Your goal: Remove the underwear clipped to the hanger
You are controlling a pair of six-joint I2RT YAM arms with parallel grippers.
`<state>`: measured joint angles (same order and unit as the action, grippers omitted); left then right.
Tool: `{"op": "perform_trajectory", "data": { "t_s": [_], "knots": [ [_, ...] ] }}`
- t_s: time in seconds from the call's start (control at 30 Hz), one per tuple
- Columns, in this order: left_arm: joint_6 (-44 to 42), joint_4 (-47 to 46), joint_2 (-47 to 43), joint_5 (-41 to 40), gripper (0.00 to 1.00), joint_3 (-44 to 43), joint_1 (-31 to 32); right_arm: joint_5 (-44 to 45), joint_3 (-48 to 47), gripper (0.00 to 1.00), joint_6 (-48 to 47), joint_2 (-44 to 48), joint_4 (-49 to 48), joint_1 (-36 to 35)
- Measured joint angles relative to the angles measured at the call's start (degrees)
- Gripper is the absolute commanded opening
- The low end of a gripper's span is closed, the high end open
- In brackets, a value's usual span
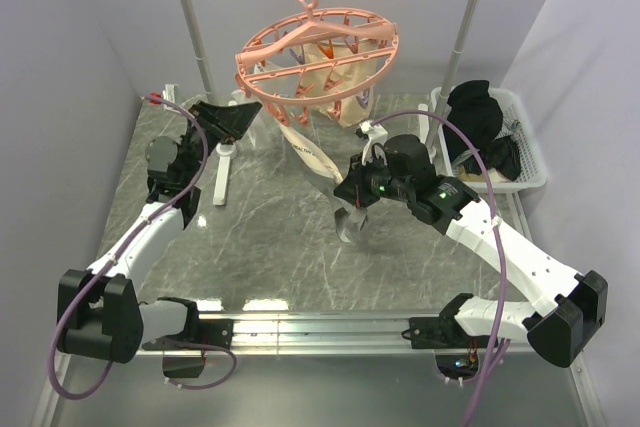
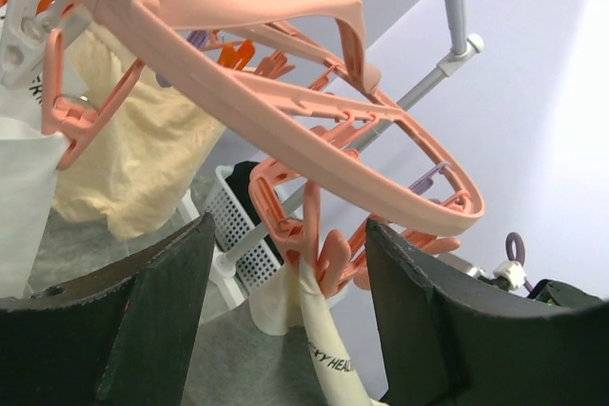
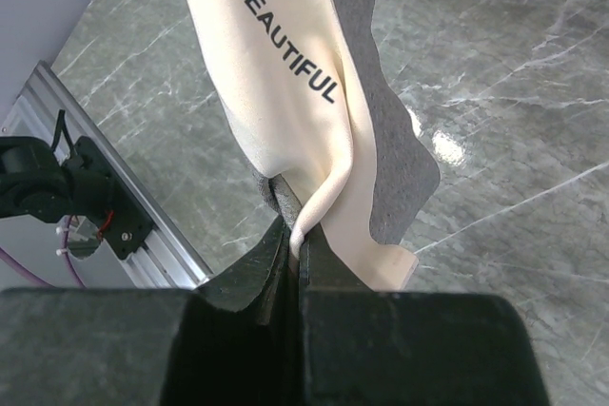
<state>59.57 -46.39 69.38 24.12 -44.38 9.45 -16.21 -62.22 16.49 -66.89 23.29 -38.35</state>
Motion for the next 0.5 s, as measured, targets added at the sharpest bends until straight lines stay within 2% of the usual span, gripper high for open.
{"op": "perform_trajectory", "data": {
  "t_s": [0.17, 0.4, 0.5],
  "knots": [
    [0.7, -0.9, 1.7, 0.0, 0.67, -1.7, 0.0, 0.0, 0.0, 0.00, -0.1, 0.0, 0.0, 0.0],
    [1.1, -0.8, 4.2, 0.7, 0.56, -4.9, 0.0, -0.2, 0.0, 0.00, -0.1, 0.0, 0.0, 0.0],
    [1.2, -0.9, 5.0, 1.4, 0.54, -5.4, 0.0, -0.4, 0.0, 0.00, -0.1, 0.0, 0.0, 0.0]
  ]
}}
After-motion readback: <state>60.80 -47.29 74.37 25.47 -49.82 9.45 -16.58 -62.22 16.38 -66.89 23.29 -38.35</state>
